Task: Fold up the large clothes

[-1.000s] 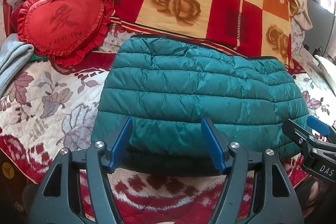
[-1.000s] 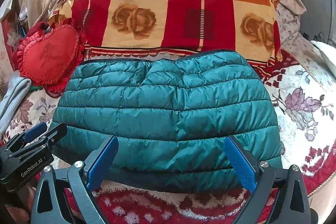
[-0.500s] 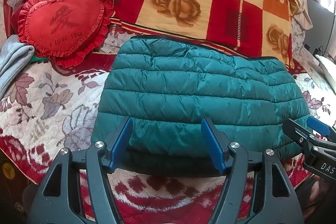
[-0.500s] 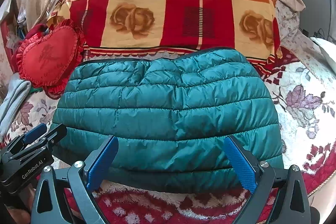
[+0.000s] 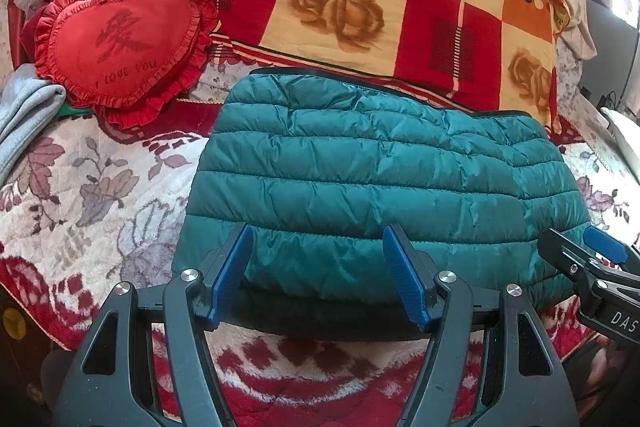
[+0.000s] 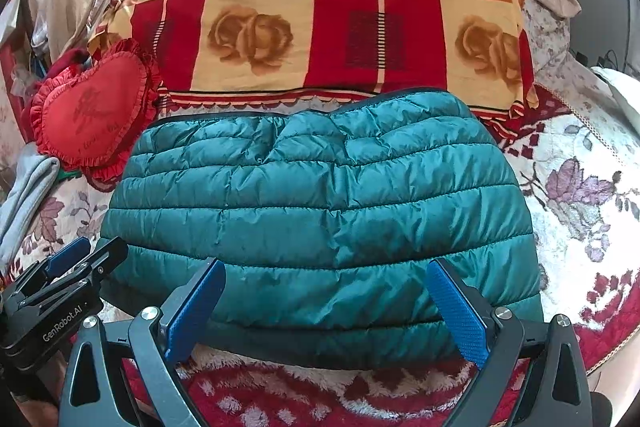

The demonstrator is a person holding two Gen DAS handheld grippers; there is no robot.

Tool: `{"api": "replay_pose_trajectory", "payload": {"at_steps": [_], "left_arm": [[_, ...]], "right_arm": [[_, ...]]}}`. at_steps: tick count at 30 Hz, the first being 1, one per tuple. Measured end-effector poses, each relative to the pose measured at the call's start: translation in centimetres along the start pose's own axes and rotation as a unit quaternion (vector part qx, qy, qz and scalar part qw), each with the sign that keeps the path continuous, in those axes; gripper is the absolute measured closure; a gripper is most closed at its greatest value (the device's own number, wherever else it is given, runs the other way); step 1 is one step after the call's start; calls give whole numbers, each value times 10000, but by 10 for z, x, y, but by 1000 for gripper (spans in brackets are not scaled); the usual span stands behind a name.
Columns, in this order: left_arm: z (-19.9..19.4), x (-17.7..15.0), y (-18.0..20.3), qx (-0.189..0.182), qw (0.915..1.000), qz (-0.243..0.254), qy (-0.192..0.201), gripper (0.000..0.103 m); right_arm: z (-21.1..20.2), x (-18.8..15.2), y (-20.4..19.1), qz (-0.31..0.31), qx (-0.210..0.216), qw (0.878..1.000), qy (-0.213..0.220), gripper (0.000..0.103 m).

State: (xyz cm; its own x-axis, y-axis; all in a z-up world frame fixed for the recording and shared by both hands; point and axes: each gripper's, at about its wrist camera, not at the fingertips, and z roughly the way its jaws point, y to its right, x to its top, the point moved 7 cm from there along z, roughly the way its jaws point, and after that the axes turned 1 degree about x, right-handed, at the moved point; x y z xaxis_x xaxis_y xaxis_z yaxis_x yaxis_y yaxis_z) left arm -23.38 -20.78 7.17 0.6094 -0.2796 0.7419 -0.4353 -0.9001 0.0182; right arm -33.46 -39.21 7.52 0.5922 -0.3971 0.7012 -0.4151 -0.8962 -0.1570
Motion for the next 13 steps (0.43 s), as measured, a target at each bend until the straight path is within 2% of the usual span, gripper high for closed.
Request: {"api": "replay_pose_trajectory", "payload": {"at_steps": [13], "left_arm": [[1,3,-2,50,9998,25,213,35]], "right_arm": [[4,-2,-1,19,7,10000,-53,3]]}}
